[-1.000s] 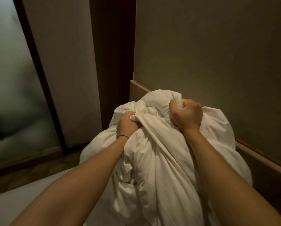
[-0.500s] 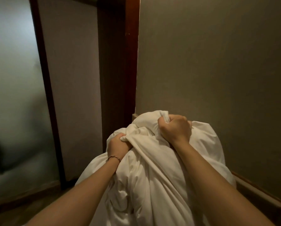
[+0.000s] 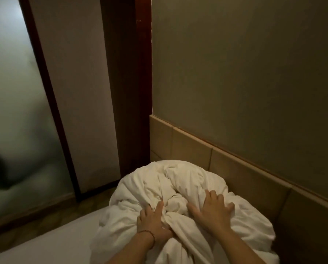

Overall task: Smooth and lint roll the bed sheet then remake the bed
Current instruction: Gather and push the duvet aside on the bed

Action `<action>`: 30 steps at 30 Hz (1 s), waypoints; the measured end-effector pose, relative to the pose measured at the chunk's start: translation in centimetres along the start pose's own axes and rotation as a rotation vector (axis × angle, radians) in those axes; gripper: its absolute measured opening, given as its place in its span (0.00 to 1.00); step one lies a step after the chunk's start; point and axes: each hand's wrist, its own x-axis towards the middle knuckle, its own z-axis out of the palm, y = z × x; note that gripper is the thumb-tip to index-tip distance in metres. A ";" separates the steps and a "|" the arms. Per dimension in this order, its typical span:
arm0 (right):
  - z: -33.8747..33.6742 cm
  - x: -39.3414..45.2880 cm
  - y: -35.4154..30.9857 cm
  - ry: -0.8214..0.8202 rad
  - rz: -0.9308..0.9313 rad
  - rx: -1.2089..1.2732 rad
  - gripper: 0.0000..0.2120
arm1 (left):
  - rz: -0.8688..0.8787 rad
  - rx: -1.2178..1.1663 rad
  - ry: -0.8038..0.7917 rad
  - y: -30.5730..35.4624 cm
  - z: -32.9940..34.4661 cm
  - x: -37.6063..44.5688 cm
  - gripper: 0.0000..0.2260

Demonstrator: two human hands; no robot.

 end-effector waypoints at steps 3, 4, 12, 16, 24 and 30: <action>0.8 -1.7 2.7 0.010 0.039 0.046 0.40 | 0.042 0.054 -0.024 0.4 1.4 -1.4 0.52; 0.7 -2.2 3.4 0.026 0.039 0.054 0.39 | 0.057 0.058 -0.015 0.5 1.4 -2.0 0.52; -0.7 -5.3 3.7 0.099 0.022 0.228 0.39 | 0.101 -0.070 0.104 -0.7 -0.3 -6.3 0.48; -2.0 -8.4 2.1 0.077 -0.018 0.348 0.38 | 0.149 -0.141 0.157 -1.1 -1.5 -9.2 0.42; -5.8 -15.6 -3.7 0.106 -0.232 0.403 0.31 | 0.323 -0.255 0.258 -3.1 -3.9 -16.8 0.33; -5.2 -21.4 -10.0 -0.015 -0.341 0.325 0.33 | 0.231 -0.246 0.295 -10.5 -4.0 -22.1 0.28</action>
